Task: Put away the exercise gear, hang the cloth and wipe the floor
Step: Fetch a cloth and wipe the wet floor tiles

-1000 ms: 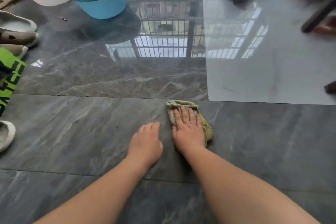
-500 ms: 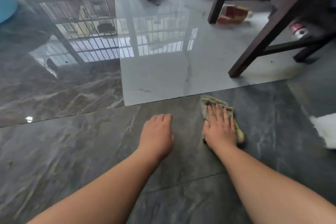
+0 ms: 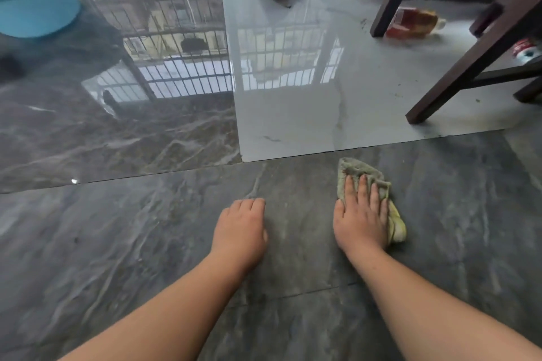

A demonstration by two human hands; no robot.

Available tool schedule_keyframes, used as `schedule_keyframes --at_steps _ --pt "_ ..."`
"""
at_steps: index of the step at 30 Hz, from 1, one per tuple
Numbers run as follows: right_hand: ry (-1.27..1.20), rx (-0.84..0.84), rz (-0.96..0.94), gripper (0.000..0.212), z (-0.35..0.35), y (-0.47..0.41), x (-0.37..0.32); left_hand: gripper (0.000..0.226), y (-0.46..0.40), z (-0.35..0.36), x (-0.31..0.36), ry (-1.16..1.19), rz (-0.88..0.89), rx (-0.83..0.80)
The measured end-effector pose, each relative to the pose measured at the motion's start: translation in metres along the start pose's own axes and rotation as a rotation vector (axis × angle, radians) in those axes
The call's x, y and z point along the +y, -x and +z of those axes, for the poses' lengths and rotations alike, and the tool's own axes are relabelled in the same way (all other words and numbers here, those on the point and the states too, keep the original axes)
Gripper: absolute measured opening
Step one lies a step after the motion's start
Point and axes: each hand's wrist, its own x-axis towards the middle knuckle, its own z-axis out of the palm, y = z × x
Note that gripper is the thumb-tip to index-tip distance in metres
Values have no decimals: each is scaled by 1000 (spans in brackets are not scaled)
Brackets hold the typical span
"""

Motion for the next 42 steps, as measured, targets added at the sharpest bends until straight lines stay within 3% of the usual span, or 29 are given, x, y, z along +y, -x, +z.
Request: schedule_keyframes --at_steps 7,14,19,23,28,34,42 --pt "-34 -42 -223 63 14 50 -165 55 52 -28 -128 -3 -213 76" --pt "-35 -165 -668 64 36 145 -366 53 160 -37 -263 -10 -492 121" --pt "33 -215 -983 63 50 219 -432 54 237 -33 -307 5 -697 133" --pt "0 -225 -1189 61 63 260 -424 57 275 -25 -310 11 -805 111" --pt "43 -241 -1279 64 65 267 -379 55 271 -21 -280 -11 -746 106" --pt "7 -160 -1037 65 60 238 -284 57 221 -18 -208 24 -591 88" --pt "-7 -118 -585 69 43 163 -118 59 141 9 -70 92 -203 59"
